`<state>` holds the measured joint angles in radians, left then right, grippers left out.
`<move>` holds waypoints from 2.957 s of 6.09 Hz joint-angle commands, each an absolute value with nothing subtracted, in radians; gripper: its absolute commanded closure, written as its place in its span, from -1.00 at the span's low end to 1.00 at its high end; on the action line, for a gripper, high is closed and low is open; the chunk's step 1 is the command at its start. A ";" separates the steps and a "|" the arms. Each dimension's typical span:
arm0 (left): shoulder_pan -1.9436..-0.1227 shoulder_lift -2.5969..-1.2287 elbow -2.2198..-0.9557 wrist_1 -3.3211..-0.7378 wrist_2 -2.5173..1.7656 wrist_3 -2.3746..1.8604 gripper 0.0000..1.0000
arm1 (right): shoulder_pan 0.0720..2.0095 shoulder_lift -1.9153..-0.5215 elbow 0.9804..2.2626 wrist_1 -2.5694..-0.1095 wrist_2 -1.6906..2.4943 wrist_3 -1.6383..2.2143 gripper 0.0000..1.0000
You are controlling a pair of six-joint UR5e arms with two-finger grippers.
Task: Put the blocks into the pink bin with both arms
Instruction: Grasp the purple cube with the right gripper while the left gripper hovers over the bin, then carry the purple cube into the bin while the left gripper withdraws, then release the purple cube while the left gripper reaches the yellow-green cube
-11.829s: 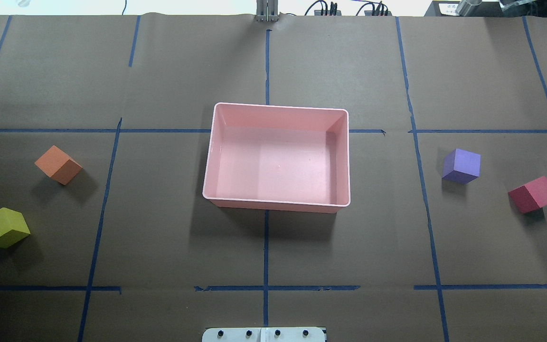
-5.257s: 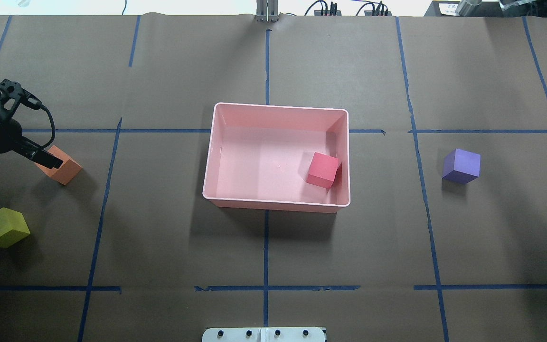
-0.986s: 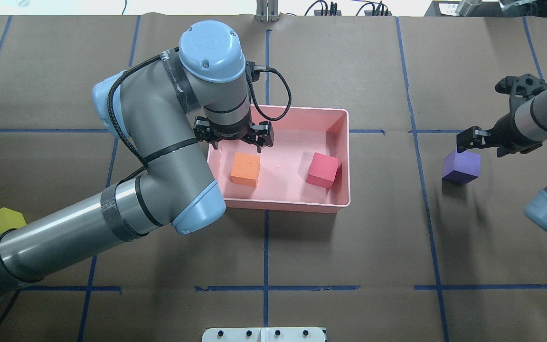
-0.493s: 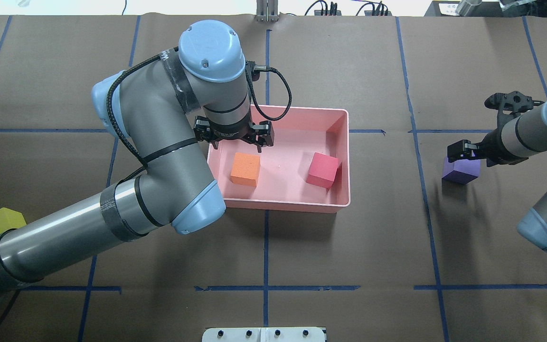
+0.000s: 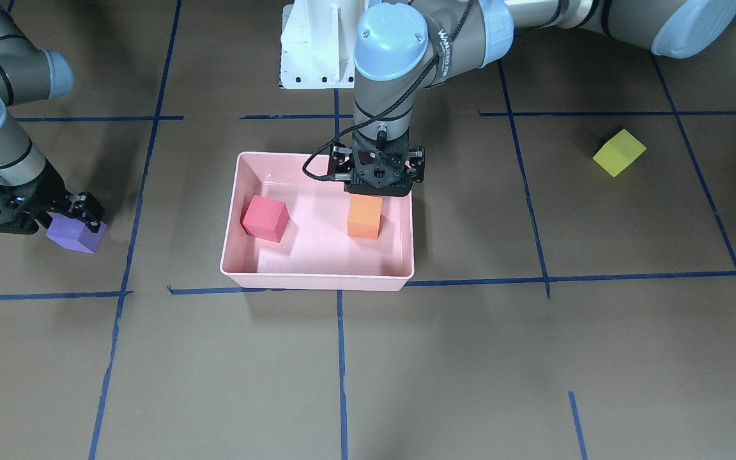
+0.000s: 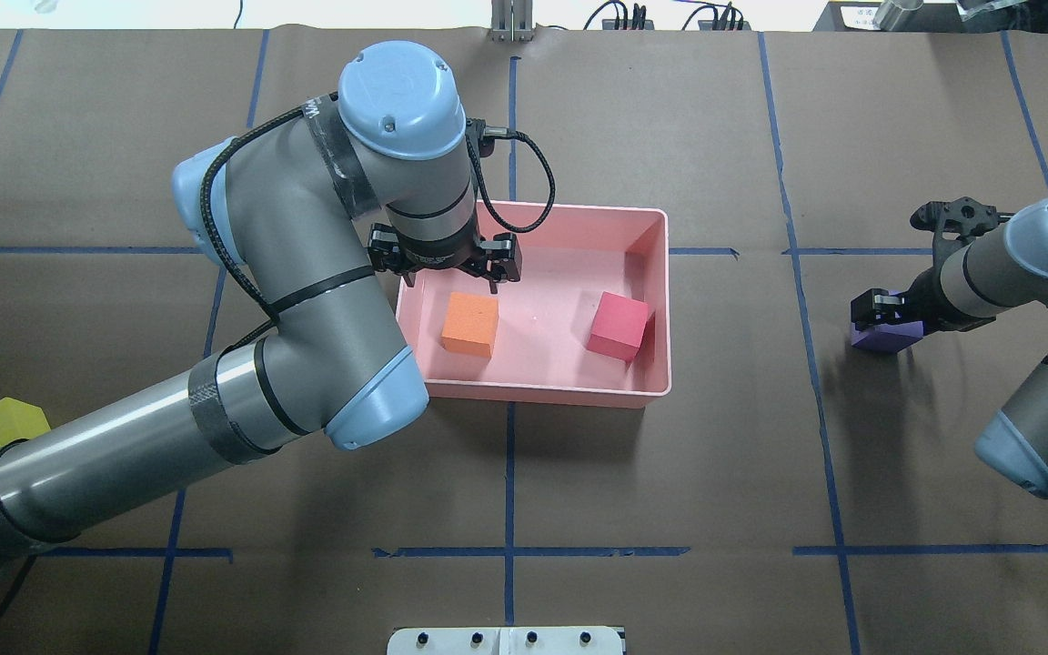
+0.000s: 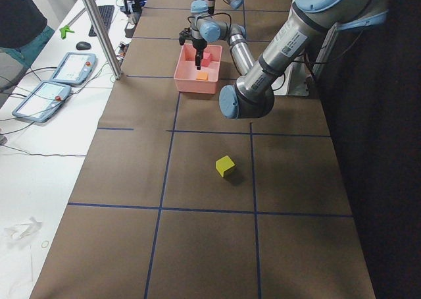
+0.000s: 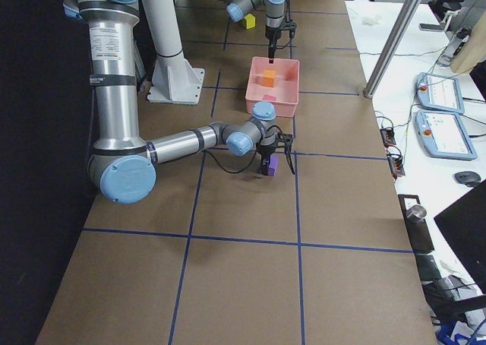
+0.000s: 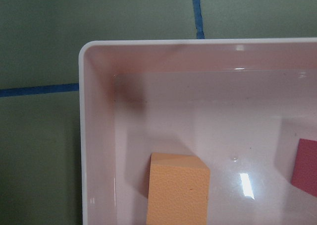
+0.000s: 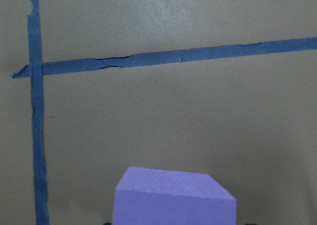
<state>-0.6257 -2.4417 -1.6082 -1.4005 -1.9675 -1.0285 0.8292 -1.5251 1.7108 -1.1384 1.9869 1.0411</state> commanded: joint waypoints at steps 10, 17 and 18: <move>-1.161 -1.737 -1.910 -1.401 -2.263 0.078 -1.00 | 0.685 -0.880 1.803 -1.669 2.001 1.418 0.07; -1.105 -1.432 -1.940 -1.910 -2.232 -0.239 -1.00 | 0.622 -0.909 1.846 -1.680 1.916 1.380 -0.99; -1.033 -1.355 -1.928 -2.060 -2.185 -0.241 -1.00 | 0.649 -0.958 1.885 -1.680 1.936 1.320 -1.00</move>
